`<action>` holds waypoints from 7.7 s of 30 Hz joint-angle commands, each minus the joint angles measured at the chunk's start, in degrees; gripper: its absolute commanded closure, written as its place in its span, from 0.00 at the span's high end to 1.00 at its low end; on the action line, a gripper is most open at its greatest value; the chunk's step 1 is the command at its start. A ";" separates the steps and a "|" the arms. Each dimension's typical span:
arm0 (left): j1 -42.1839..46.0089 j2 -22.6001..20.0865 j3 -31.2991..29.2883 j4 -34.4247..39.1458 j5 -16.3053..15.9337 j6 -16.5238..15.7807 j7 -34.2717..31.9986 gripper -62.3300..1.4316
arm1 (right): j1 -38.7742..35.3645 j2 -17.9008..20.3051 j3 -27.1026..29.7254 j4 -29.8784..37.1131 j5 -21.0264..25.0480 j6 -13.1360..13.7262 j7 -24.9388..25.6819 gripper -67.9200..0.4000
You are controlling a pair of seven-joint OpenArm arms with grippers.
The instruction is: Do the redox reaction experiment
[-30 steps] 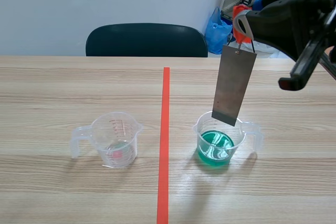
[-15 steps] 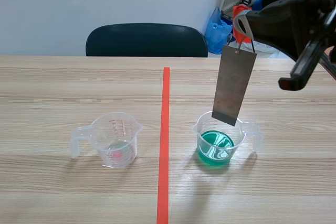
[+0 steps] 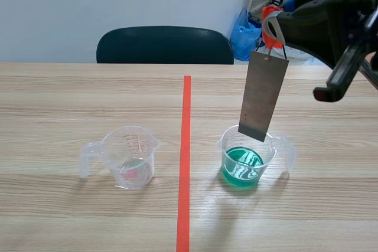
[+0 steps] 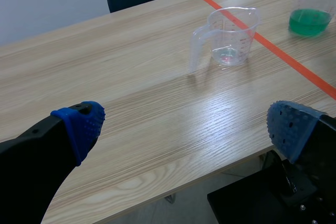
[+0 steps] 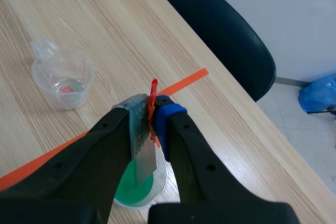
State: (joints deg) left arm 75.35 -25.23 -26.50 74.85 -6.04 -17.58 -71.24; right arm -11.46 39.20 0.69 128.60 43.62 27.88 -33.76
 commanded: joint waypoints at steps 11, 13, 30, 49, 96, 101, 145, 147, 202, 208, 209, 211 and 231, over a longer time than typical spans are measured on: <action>0.09 0.11 -0.04 0.55 -0.37 0.11 -0.96 1.00 | 0.68 0.33 0.76 0.90 0.61 -0.42 0.46 0.01; 0.09 0.11 -0.04 0.55 -0.37 0.11 -0.96 1.00 | 0.68 0.33 0.76 0.90 0.61 -0.42 0.46 0.02; 0.09 0.11 -0.04 0.55 -0.37 0.11 -0.96 1.00 | 0.68 0.33 0.76 0.90 0.61 -0.42 0.46 0.01; 0.09 0.11 -0.04 0.55 -0.37 0.11 -0.96 1.00 | 0.68 0.33 0.76 0.90 0.61 -0.39 0.46 0.01; -76.61 -16.22 56.19 0.48 -16.96 -21.88 46.93 0.07 | 0.68 0.31 0.76 0.90 1.05 -0.39 0.46 0.01; -83.54 -9.90 62.05 0.37 -16.94 -16.28 53.37 0.07 | 0.68 0.31 0.76 0.90 1.05 -0.39 0.46 0.02; -92.54 4.70 66.69 -11.43 -16.96 -16.04 59.08 0.07 | 0.68 0.31 0.76 0.90 1.05 -0.37 0.44 0.01; -92.52 4.37 66.69 -11.41 -16.98 -16.06 59.08 0.07 | 0.68 0.31 0.76 0.90 1.05 -0.37 0.44 0.01; 0.09 -0.09 -4.81 -8.96 0.50 -4.39 -8.70 0.89 | 0.68 0.33 0.76 0.90 1.03 -0.35 0.42 0.01; 0.09 1.09 -4.81 -8.96 -0.96 -4.57 -8.66 1.00 | 0.68 0.33 0.76 0.90 1.03 -0.35 0.44 0.01; 0.09 1.09 -4.81 -8.96 -0.96 -4.57 -8.66 1.00 | 0.68 0.33 0.76 0.90 1.03 -0.35 0.44 0.01; 0.09 1.07 -4.81 -8.96 -0.94 -4.57 -8.66 1.00 | 0.68 0.33 0.76 0.90 1.03 -0.35 0.44 0.01; 0.09 1.05 -4.81 -8.81 -0.31 -4.37 -8.68 1.00 | 0.68 0.31 0.76 0.90 1.03 -0.35 0.44 0.02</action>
State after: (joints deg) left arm 75.37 -24.16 -30.83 65.60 -5.93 -22.06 -79.11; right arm -11.46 39.20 0.69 128.60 44.23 27.90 -33.78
